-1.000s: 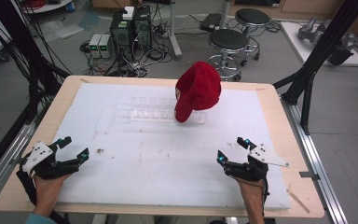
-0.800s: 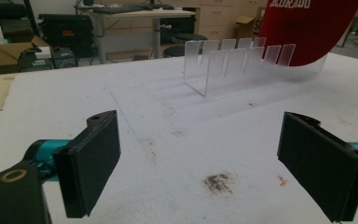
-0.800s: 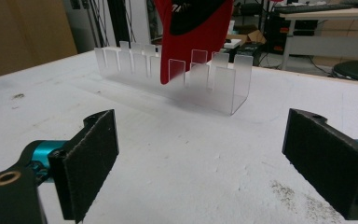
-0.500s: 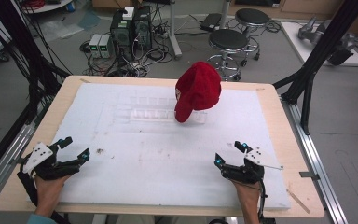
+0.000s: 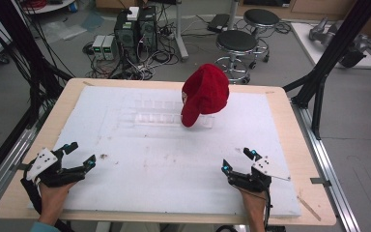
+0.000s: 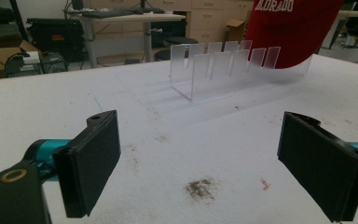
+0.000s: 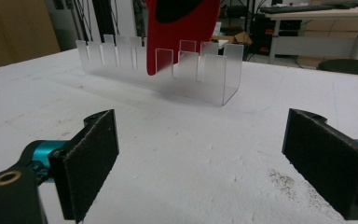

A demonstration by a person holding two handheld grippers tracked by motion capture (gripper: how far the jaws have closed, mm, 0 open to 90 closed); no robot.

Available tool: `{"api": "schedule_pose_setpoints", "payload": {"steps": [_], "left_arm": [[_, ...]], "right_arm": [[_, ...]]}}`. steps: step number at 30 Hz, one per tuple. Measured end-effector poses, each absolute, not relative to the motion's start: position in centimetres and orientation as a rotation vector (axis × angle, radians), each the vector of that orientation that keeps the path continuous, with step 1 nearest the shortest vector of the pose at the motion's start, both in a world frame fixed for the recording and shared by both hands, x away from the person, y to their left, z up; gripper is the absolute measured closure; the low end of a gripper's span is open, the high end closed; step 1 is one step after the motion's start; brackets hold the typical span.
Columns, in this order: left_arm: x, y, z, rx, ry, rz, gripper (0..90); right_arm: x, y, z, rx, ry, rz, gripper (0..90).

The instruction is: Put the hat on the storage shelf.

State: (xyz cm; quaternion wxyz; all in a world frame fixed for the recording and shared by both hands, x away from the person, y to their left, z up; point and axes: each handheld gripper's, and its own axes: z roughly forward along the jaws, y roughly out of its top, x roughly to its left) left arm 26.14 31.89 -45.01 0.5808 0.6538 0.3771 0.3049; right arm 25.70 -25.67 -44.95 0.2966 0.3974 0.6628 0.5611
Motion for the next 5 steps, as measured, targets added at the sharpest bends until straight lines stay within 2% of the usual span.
{"api": "schedule_pose_setpoints", "payload": {"steps": [5], "left_arm": [[26.15,31.97,-45.03,1.525,0.886,0.71,13.5]], "right_arm": [[25.55,-25.44,-44.98,1.045,1.767,1.475,9.5]]}}
